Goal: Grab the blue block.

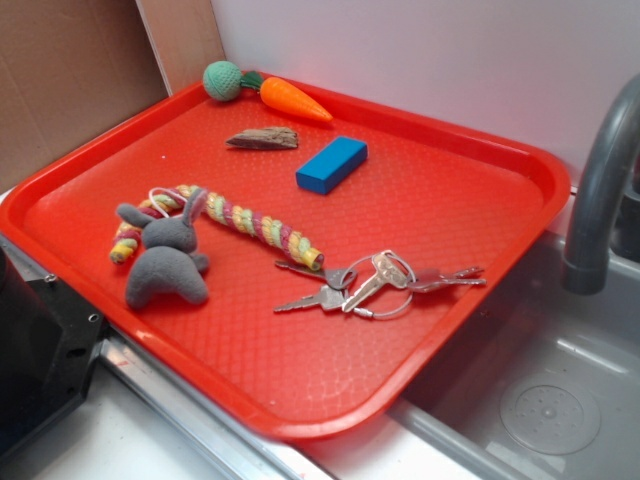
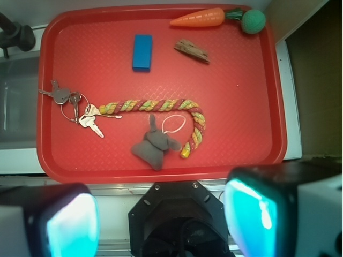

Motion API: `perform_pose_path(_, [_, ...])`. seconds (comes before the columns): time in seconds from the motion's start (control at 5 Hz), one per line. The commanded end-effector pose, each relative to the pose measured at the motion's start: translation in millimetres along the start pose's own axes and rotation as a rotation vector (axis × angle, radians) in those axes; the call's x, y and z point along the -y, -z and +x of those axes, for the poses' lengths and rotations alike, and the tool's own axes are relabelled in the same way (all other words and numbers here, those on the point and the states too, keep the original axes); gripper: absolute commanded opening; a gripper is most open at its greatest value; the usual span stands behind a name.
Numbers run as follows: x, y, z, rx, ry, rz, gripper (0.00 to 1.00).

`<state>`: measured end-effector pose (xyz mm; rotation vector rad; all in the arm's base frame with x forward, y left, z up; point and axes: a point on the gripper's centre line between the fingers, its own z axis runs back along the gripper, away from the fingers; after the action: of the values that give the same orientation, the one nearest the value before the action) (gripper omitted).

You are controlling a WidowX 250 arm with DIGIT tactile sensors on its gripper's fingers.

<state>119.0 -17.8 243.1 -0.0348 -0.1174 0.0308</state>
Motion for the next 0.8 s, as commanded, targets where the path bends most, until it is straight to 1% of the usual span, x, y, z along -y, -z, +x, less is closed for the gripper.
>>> perform_pose_path(0.0, [0,0,0,0.0,0.0,0.0,1.0])
perform_pose_path(0.2, [17,46,42,0.06,0.065,-0.117,1.0])
perform_pose_path(0.4, [31,61,73,0.141,-0.032,-0.093,1.0])
perform_pose_path(0.6, [28,82,96,0.191,-0.289,-0.13,1.0])
